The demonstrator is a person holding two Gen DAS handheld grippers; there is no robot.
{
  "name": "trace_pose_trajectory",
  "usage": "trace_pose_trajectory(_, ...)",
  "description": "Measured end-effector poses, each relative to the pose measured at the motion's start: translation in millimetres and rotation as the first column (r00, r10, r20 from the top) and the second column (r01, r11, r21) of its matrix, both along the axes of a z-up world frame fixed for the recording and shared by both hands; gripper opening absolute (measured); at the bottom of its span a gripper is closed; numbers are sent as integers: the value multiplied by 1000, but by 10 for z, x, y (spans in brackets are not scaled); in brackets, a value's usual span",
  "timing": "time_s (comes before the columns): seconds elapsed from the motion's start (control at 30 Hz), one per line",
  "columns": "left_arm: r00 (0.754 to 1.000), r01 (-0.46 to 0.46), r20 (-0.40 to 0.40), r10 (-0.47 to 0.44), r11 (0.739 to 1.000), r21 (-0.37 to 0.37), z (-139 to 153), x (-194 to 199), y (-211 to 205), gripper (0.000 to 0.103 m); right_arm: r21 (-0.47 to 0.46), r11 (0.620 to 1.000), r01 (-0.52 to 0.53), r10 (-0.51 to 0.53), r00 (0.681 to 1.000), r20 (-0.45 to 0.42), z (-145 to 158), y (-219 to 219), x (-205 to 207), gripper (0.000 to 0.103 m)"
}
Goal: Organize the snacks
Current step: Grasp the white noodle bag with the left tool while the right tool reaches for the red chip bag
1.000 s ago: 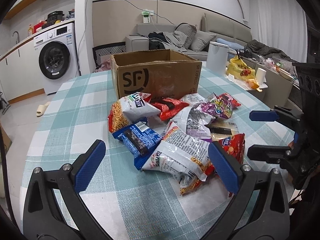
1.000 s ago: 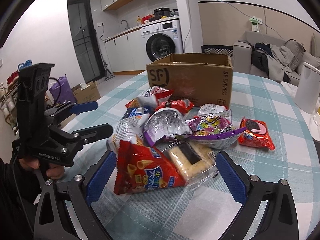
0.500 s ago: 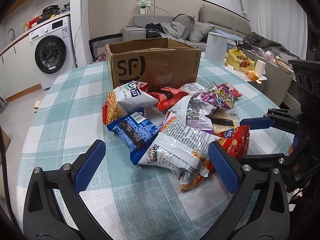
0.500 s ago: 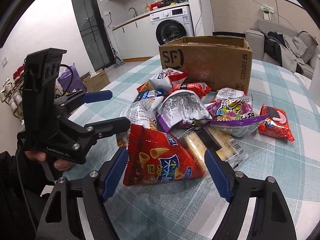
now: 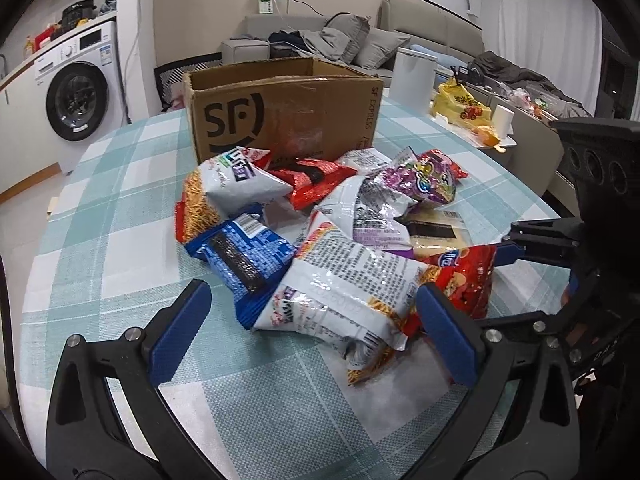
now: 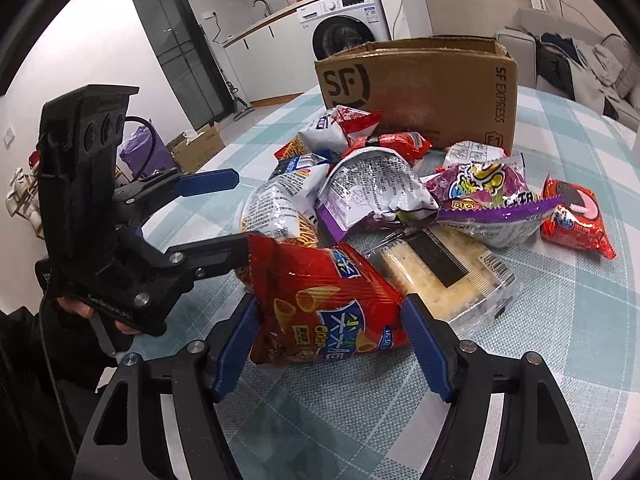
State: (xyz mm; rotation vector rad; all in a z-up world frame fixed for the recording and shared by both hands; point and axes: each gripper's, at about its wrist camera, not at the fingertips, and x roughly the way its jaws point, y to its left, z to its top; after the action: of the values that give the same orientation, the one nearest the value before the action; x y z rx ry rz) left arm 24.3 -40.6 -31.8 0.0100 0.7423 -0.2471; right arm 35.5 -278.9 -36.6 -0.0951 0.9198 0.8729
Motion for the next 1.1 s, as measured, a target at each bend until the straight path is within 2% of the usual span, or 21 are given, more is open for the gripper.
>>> trace_pose_trajectory(0.37,999,42,-32,-42,999,19,-49,126,-95,102,-41,999,-7,7,1000,-11,-1,-11,-1,75)
trace_pose_trajectory(0.57,993,101,-67,-99,995,20,-110,136,-170,102,-54,998,-19,19,1000,-10,40,-94,-29,75)
trace_pose_trajectory(0.67,992,107,-75,-103,993,46,-136,161,-230,102,-50,999,-21,20,1000,-14,42,-127,-32,75)
trace_pose_trajectory(0.8,990,108,-95,-103,993,45,-172,230,-263,101,-53,998,-22,21,1000,-10,38,-106,-38,77)
trace_pose_trajectory(0.87,988,119,-102,-116,993,25,-184,258,-262,95,-52,998,-23,22,1000,-9,37,-99,-40,78)
trace_pose_trajectory(0.9,987,125,-105,-123,992,15,-189,264,-261,88,-50,998,-23,23,1000,-10,42,-103,-48,79)
trace_pose_trajectory(0.97,986,126,-110,-125,992,7,-201,274,-255,85,-47,999,-24,24,1000,-12,35,-88,-41,80)
trace_pose_trajectory(1.03,984,135,-112,-135,991,-7,-206,272,-253,75,-48,999,-25,24,1000,-10,35,-81,-47,80)
trace_pose_trajectory(1.1,984,139,-113,-140,990,-16,-208,263,-251,70,-49,998,-26,26,1000,-9,33,-76,-49,81)
